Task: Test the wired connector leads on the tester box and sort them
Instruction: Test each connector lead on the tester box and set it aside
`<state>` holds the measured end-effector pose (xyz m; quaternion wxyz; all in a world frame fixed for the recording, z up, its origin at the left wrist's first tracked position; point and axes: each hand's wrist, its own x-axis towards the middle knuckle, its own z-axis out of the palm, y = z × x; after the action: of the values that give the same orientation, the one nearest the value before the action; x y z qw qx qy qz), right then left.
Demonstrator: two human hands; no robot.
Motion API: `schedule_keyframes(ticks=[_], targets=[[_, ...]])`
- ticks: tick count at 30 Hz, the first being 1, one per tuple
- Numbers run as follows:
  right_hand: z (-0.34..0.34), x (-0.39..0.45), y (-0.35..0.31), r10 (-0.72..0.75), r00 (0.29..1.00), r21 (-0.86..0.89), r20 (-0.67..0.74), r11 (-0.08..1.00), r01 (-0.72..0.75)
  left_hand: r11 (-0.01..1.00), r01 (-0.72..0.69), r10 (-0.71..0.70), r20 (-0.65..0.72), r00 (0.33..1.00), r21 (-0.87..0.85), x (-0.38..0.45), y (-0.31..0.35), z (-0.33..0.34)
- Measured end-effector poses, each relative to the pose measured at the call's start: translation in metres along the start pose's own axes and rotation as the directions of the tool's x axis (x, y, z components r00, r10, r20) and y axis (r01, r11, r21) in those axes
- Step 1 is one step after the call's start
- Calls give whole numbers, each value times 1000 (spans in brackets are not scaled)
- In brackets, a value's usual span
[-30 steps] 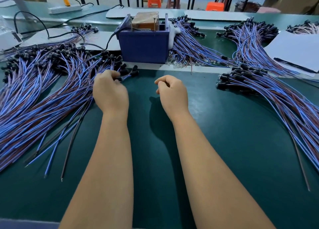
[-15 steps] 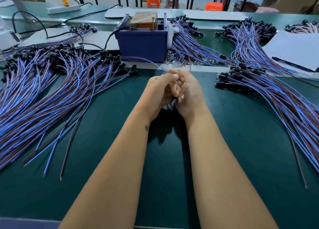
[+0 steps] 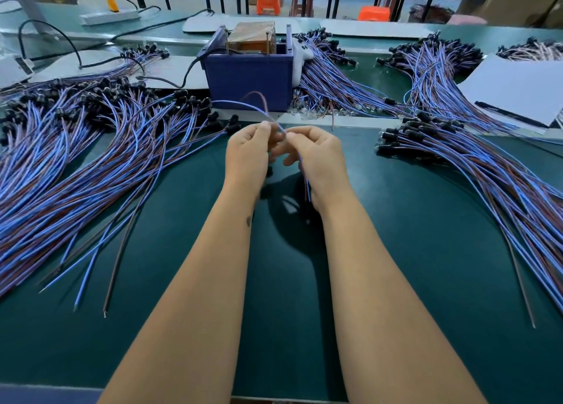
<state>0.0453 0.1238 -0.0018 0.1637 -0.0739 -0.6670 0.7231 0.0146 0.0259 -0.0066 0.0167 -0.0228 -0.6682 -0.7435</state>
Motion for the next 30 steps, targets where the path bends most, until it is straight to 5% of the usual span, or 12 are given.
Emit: schedule_keyframes(ticks=[11,14,19,30], targets=[[2,-7,-4,91,969,-297,230,955,-19,984,3,-32,-159,987,-178,3,5,-7],[2,-7,-5,64,976,-295,210,956,1,980,47,-64,-81,995,-194,5,6,-8],[2,-3,-4,14,1000,-75,-19,997,-16,993,51,-35,146,989,-108,1,4,-5],[-1,-1,3,14,1000,-23,-10,1000,-14,994,-49,21,282,959,93,-8,3,-2]])
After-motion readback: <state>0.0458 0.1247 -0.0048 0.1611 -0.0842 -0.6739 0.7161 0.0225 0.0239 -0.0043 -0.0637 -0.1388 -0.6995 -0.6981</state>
